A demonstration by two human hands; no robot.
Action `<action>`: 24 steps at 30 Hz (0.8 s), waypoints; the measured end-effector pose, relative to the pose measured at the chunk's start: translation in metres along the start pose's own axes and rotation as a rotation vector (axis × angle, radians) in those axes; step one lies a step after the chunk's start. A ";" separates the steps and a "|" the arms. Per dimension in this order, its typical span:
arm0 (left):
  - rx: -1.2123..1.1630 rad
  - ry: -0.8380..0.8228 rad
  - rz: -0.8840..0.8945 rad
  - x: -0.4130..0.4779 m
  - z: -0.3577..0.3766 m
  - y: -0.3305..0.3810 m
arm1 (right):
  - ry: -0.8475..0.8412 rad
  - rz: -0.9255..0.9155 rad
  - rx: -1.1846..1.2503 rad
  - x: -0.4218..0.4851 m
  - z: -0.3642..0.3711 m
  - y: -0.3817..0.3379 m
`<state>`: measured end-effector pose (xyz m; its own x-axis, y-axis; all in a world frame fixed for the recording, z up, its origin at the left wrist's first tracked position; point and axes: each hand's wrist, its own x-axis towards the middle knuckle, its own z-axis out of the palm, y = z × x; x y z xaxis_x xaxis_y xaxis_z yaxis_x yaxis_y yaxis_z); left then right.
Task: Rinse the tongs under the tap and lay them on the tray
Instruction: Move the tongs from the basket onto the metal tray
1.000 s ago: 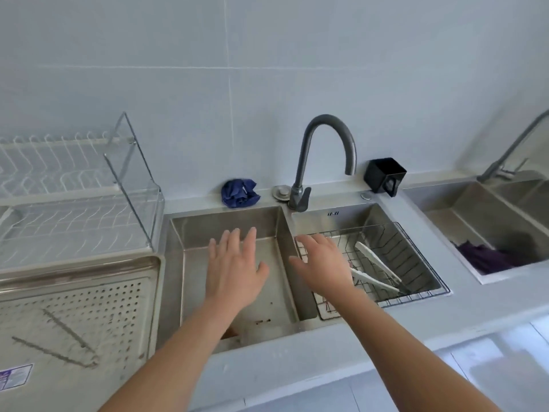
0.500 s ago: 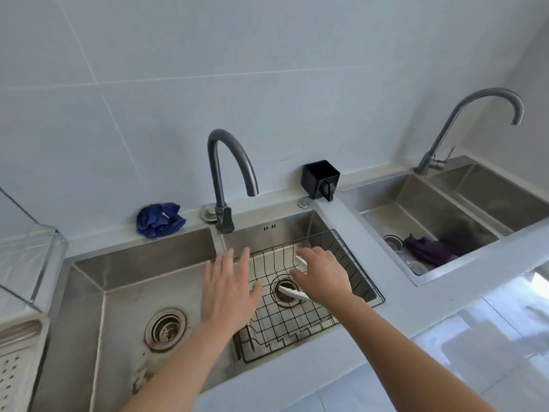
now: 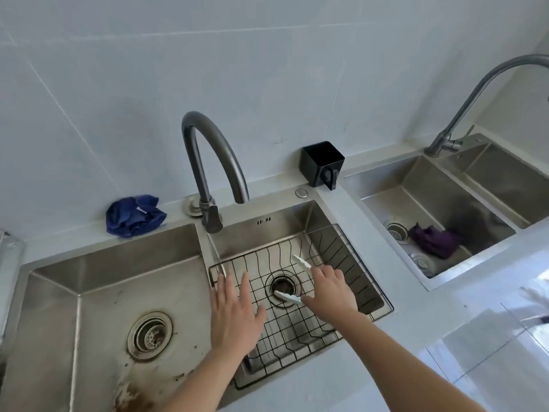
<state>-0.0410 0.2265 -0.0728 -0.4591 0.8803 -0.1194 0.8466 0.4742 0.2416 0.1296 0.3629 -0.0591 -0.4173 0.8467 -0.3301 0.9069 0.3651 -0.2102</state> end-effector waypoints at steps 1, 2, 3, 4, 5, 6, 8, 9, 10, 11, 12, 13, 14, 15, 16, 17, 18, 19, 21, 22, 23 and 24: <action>0.006 -0.008 -0.015 0.000 0.004 0.003 | -0.005 -0.010 -0.020 0.005 0.003 0.004; 0.018 -0.015 -0.034 0.000 0.008 0.004 | -0.017 -0.020 -0.041 0.010 0.006 0.009; 0.040 -0.022 -0.050 -0.002 0.012 0.005 | -0.036 -0.026 -0.061 0.014 0.009 0.013; 0.069 -0.024 -0.056 -0.004 0.015 0.005 | -0.057 -0.031 -0.076 0.018 0.011 0.017; 0.100 -0.019 -0.053 -0.005 0.018 0.005 | -0.074 -0.037 -0.086 0.023 0.014 0.020; 0.127 -0.010 -0.051 -0.005 0.020 0.005 | -0.089 -0.045 -0.097 0.026 0.017 0.023; 0.161 -0.002 -0.058 -0.004 0.025 0.005 | -0.111 -0.068 -0.118 0.033 0.023 0.028; 0.172 0.000 -0.061 -0.003 0.026 0.005 | -0.117 -0.082 -0.129 0.035 0.025 0.031; 0.179 0.006 -0.063 -0.002 0.027 0.005 | -0.117 -0.095 -0.138 0.036 0.028 0.032; 0.181 0.014 -0.066 -0.002 0.028 0.004 | -0.111 -0.109 -0.147 0.036 0.030 0.034; 0.180 0.024 -0.068 -0.002 0.028 0.004 | -0.099 -0.122 -0.156 0.036 0.031 0.035; 0.179 0.031 -0.071 -0.002 0.028 0.004 | -0.087 -0.134 -0.166 0.036 0.032 0.035; 0.179 0.035 -0.075 -0.002 0.029 0.004 | -0.078 -0.145 -0.172 0.037 0.032 0.036; 0.181 0.034 -0.079 -0.002 0.029 0.004 | -0.073 -0.156 -0.172 0.038 0.031 0.036; 0.185 0.033 -0.081 -0.002 0.030 0.004 | -0.071 -0.165 -0.168 0.038 0.030 0.037; 0.189 0.032 -0.081 -0.001 0.030 0.004 | -0.071 -0.172 -0.162 0.038 0.028 0.037; 0.193 0.031 -0.080 -0.001 0.030 0.004 | -0.069 -0.179 -0.155 0.038 0.024 0.038; 0.197 0.032 -0.078 -0.002 0.030 0.004 | -0.062 -0.184 -0.150 0.037 0.021 0.038; 0.208 0.029 -0.072 -0.002 0.029 0.004 | -0.033 -0.192 -0.145 0.035 0.013 0.039; 0.208 0.022 -0.072 -0.002 0.029 0.004 | -0.018 -0.194 -0.139 0.033 0.008 0.040; 0.201 0.017 -0.073 -0.002 0.028 0.005 | -0.006 -0.195 -0.126 0.032 0.004 0.041; 0.181 0.021 -0.078 -0.003 0.026 0.005 | 0.007 -0.201 -0.107 0.030 -0.001 0.041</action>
<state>-0.0283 0.2266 -0.0962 -0.5293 0.8412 -0.1106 0.8418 0.5369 0.0552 0.1541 0.4038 -0.0768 -0.5898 0.7554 -0.2853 0.8069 0.5649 -0.1724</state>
